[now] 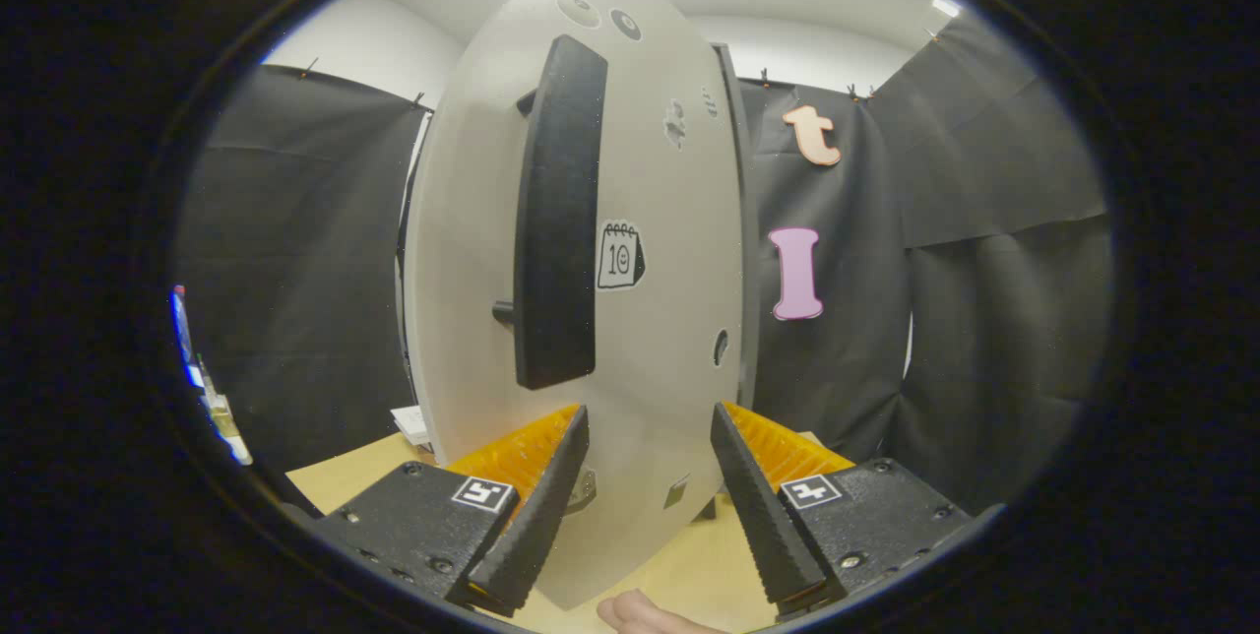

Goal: Open the shoe cabinet door, grab the shoes and put them into the shoe cabinet, then close the shoe cabinet door.

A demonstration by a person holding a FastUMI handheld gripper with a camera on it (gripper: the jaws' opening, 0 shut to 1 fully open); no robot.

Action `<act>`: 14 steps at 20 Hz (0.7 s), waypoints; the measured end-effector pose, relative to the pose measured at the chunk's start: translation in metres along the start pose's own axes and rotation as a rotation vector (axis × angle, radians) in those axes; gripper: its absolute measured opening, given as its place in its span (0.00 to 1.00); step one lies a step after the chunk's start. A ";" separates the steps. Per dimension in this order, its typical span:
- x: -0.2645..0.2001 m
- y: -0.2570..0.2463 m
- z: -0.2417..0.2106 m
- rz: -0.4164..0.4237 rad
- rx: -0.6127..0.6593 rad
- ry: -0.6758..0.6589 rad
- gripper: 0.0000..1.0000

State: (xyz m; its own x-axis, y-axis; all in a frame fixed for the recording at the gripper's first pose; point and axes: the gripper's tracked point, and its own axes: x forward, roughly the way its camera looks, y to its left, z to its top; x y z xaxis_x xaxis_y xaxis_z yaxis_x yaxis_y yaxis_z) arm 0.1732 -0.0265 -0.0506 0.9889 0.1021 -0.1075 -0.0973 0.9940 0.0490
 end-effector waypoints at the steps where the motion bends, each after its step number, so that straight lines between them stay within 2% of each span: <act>1: 0.007 0.011 -0.004 0.022 0.014 0.013 0.85; 5: 0.032 0.077 -0.034 0.197 0.090 0.112 0.88; 7: 0.031 0.095 -0.043 0.208 0.105 0.128 0.92; 11: 0.016 0.107 -0.044 0.192 0.031 0.082 0.94; 14: -0.002 0.115 -0.048 0.205 0.065 0.084 0.95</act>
State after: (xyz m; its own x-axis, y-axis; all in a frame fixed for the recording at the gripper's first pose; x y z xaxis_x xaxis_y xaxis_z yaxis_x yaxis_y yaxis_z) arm 0.1543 0.0894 -0.0927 0.9363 0.3070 -0.1704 -0.2849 0.9480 0.1421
